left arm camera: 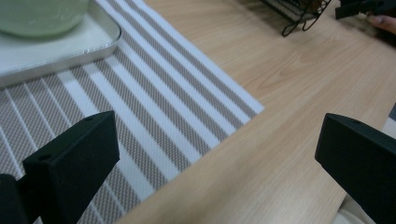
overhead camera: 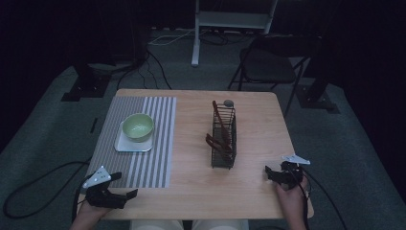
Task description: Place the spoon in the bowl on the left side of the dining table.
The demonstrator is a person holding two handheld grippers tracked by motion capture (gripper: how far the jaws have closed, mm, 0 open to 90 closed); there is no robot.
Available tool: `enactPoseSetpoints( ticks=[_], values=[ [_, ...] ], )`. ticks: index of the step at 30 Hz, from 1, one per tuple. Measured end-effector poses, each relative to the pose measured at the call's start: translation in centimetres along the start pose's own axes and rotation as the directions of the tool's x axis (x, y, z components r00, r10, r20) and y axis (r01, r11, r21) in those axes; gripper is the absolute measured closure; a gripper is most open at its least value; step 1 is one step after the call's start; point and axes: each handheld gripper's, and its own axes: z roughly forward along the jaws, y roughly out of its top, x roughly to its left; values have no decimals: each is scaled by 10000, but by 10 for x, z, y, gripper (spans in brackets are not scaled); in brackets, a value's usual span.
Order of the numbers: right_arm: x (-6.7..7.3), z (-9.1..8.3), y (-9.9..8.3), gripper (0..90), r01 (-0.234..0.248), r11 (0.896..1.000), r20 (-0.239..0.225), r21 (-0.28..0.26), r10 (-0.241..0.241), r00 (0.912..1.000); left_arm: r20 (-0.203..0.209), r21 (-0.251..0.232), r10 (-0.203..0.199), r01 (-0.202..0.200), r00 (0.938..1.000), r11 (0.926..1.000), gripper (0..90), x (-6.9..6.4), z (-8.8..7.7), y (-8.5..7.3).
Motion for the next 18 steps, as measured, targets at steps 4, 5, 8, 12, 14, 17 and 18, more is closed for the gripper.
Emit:
enactPoseSetpoints(
  ticks=[4,5,8,12,14,17,18],
  values=[
    [0,0,0,122,-4,10000,-1,0,4,10000,52,-9,255,-255,9997,9997,0,-5,5,11],
    [0,0,0,122,-5,10000,0,1,5,10000,161,-27,277,-277,9995,9996,0,-6,6,13],
    [0,0,0,122,-4,10000,-1,0,4,10000,179,-66,479,-478,9987,9988,0,-11,10,22],
    [0,0,0,122,-2,10000,0,-1,2,10000,417,-52,666,-665,9969,9978,8,-16,16,31],
    [0,0,0,122,-2,10000,1,1,2,10000,447,-52,739,-737,9963,9973,7,-18,19,36],
    [0,0,0,122,-1,10000,0,-1,1,10000,551,-95,838,-834,9950,9965,8,-21,23,43],
    [0,0,0,122,-3,10000,1,1,3,10000,527,-109,889,-884,9946,9960,8,-22,25,46]
  ],
)
